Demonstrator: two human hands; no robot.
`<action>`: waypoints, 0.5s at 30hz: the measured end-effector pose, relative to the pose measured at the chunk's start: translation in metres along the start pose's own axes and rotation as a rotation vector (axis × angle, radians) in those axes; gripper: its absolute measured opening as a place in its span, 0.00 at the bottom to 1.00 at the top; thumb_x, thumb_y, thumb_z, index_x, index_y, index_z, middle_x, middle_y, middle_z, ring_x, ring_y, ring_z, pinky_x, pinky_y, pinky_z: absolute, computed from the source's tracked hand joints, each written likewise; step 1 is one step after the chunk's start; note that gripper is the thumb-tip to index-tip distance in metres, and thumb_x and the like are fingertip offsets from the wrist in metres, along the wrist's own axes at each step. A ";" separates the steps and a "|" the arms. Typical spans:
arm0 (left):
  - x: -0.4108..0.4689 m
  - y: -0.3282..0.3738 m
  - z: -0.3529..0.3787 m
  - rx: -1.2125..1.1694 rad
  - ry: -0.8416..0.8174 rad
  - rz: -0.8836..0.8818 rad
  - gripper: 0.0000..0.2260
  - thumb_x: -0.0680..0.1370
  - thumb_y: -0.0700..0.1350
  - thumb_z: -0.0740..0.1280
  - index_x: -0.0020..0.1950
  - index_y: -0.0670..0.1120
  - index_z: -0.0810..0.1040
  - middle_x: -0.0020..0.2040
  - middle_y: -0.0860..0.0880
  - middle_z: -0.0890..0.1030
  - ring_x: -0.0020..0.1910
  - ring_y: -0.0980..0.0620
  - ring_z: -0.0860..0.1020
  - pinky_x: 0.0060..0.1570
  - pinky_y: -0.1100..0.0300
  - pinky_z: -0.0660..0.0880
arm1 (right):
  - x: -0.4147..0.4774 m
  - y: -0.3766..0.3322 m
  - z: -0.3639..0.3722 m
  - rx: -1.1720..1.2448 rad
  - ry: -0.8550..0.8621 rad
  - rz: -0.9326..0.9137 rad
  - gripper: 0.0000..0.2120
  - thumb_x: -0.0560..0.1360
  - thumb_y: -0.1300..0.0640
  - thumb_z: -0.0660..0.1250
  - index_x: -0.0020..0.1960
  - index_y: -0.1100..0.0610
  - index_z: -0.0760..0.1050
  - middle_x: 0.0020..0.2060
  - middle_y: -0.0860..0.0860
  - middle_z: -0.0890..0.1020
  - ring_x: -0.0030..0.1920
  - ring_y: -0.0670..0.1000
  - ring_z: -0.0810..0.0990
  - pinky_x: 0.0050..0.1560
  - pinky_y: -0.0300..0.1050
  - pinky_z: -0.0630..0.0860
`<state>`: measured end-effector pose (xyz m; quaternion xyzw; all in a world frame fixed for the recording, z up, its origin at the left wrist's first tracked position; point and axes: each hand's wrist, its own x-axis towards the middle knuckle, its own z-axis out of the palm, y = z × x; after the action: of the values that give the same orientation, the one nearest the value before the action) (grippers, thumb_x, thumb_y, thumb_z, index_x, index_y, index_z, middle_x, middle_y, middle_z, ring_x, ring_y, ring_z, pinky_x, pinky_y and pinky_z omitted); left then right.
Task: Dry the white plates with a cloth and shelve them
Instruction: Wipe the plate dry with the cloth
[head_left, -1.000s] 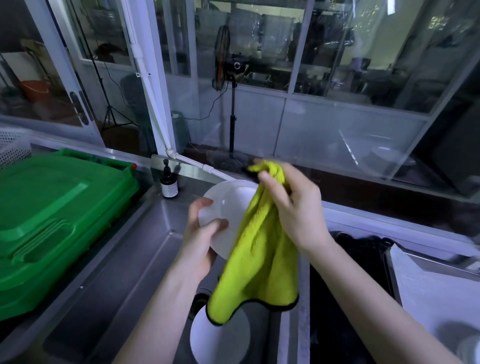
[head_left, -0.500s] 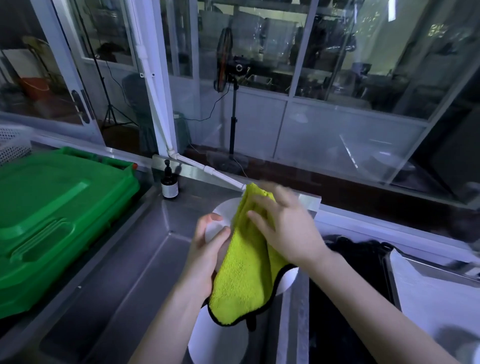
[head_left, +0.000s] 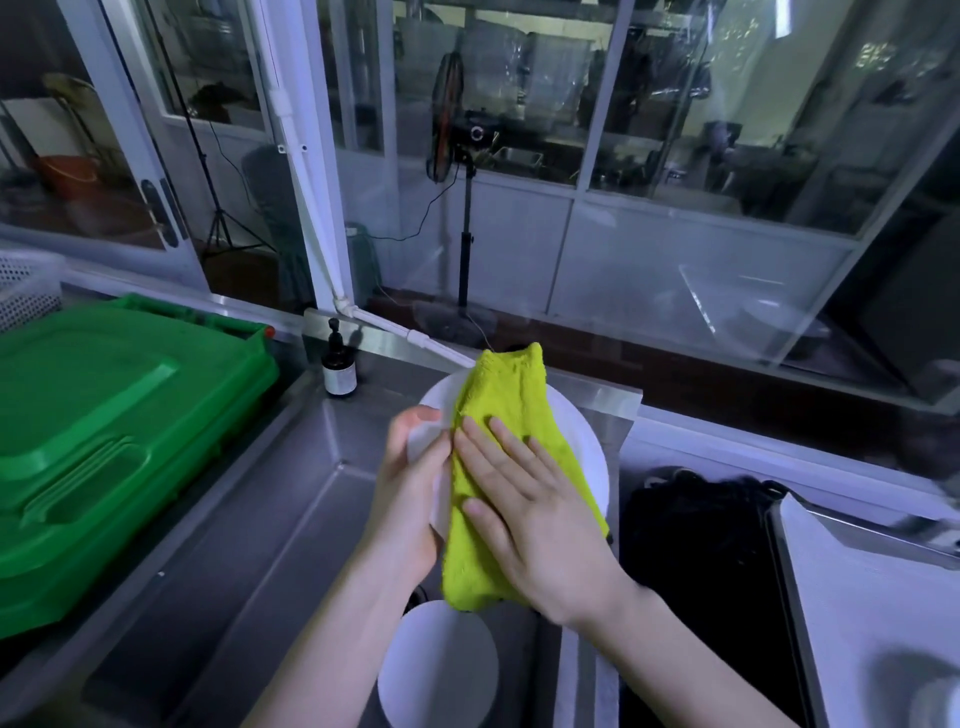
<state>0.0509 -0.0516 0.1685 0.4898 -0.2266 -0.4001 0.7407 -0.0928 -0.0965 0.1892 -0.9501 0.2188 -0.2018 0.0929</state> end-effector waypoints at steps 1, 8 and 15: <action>-0.003 -0.002 0.003 -0.018 -0.015 -0.006 0.07 0.81 0.42 0.66 0.50 0.55 0.76 0.38 0.53 0.83 0.39 0.58 0.81 0.36 0.65 0.77 | 0.011 0.001 -0.002 -0.001 0.008 0.028 0.25 0.83 0.44 0.49 0.79 0.50 0.56 0.78 0.42 0.55 0.79 0.45 0.48 0.78 0.46 0.48; 0.000 0.015 -0.001 0.040 0.118 0.054 0.08 0.77 0.46 0.68 0.47 0.61 0.75 0.38 0.64 0.76 0.47 0.52 0.71 0.45 0.53 0.68 | 0.039 0.035 -0.023 -0.006 -0.005 0.258 0.29 0.83 0.44 0.50 0.80 0.49 0.46 0.78 0.42 0.44 0.78 0.44 0.40 0.78 0.47 0.42; -0.007 0.015 -0.002 0.042 0.107 0.050 0.08 0.74 0.46 0.70 0.48 0.60 0.79 0.46 0.55 0.79 0.47 0.57 0.77 0.44 0.62 0.72 | -0.010 0.003 -0.014 -0.065 0.008 0.060 0.28 0.83 0.42 0.46 0.79 0.53 0.53 0.79 0.45 0.51 0.79 0.48 0.44 0.78 0.53 0.48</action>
<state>0.0543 -0.0418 0.1815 0.5204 -0.2070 -0.3499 0.7510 -0.1076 -0.0959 0.1973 -0.9448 0.2542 -0.1956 0.0671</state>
